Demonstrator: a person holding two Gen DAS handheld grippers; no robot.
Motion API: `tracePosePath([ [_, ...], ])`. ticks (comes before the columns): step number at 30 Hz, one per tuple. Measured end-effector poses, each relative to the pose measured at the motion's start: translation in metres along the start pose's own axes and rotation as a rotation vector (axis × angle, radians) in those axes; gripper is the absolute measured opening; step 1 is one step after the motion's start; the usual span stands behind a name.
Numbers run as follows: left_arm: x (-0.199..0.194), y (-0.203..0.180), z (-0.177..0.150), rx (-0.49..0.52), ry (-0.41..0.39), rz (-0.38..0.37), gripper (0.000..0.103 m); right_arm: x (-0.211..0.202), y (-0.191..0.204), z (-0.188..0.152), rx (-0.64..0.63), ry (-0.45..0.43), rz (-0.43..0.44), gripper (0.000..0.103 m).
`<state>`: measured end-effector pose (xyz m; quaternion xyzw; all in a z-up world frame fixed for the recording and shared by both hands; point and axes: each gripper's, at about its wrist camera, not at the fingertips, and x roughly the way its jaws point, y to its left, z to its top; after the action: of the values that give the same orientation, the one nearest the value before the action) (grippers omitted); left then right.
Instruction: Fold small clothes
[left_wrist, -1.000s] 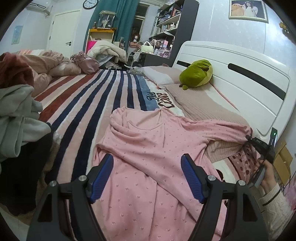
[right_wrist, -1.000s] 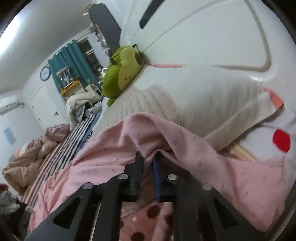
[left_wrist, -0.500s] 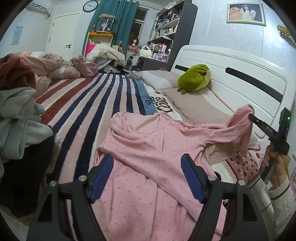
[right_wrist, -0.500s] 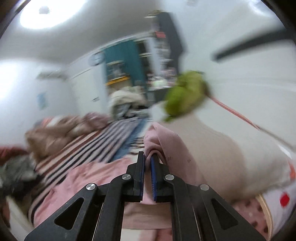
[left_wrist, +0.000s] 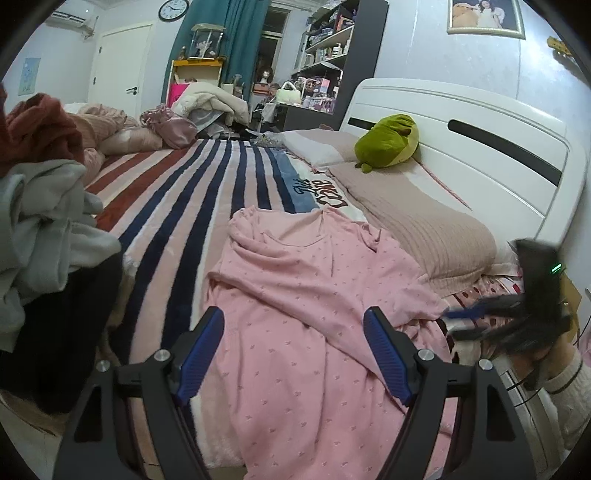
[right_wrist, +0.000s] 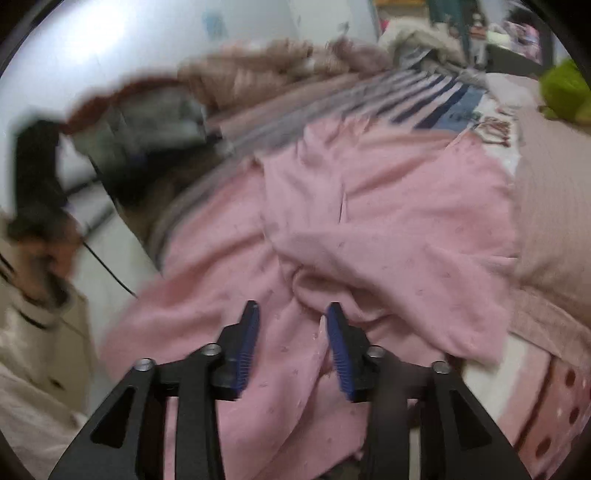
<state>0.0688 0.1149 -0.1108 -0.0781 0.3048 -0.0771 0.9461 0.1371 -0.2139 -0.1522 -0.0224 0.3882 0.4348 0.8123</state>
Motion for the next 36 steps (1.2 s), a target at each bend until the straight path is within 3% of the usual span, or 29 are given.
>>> tracePosePath([
  [1,0.000,0.001,0.000,-0.006,0.000,-0.002,0.075,-0.021,-0.009,-0.001,0.025,-0.061,-0.038,0.065],
  [3,0.001,0.000,0.001,-0.008,-0.003,-0.005,0.075,-0.042,-0.027,-0.005,0.075,-0.104,-0.123,0.068],
  [5,0.002,-0.005,0.002,-0.006,-0.006,-0.014,0.075,-0.051,-0.047,-0.018,0.125,-0.090,-0.208,0.068],
  [7,0.004,-0.009,0.003,-0.007,-0.006,-0.022,0.075,-0.039,-0.069,-0.034,0.166,-0.017,-0.264,0.069],
  [9,0.005,-0.014,0.004,-0.006,-0.004,-0.033,0.075,-0.029,-0.083,-0.049,0.208,0.010,-0.250,0.069],
  [12,0.007,-0.020,0.005,-0.002,0.000,-0.038,0.075,-0.016,-0.094,-0.053,0.287,-0.030,-0.131,0.069],
  [15,0.006,-0.024,0.005,0.007,0.002,-0.034,0.075,-0.002,-0.099,-0.043,0.300,-0.059,-0.135,0.067],
  [17,0.004,-0.025,0.004,0.015,0.004,-0.019,0.075,0.008,-0.102,-0.038,0.304,-0.056,-0.163,0.040],
  [18,0.002,-0.024,0.004,0.015,0.003,-0.015,0.075,0.012,-0.102,-0.034,0.298,-0.051,-0.187,0.010],
  [20,-0.001,-0.020,0.003,0.008,0.000,-0.008,0.075,0.006,-0.099,-0.032,0.282,-0.074,-0.184,0.008],
  [25,-0.007,-0.009,0.000,-0.016,-0.011,0.002,0.075,-0.021,-0.057,-0.009,0.159,-0.172,-0.133,0.006],
  [30,-0.014,-0.002,-0.006,-0.026,-0.030,-0.011,0.075,-0.030,0.025,0.027,-0.025,-0.209,0.034,0.006],
  [33,-0.019,0.005,-0.010,-0.034,-0.029,-0.010,0.075,-0.019,0.083,0.038,-0.164,-0.156,0.163,0.006],
  [35,-0.021,0.010,-0.014,-0.040,-0.023,-0.001,0.075,0.000,0.117,0.038,-0.237,-0.073,0.249,0.006],
  [36,-0.023,0.013,-0.017,-0.042,-0.016,0.003,0.075,0.018,0.133,0.036,-0.267,0.013,0.301,0.006],
])
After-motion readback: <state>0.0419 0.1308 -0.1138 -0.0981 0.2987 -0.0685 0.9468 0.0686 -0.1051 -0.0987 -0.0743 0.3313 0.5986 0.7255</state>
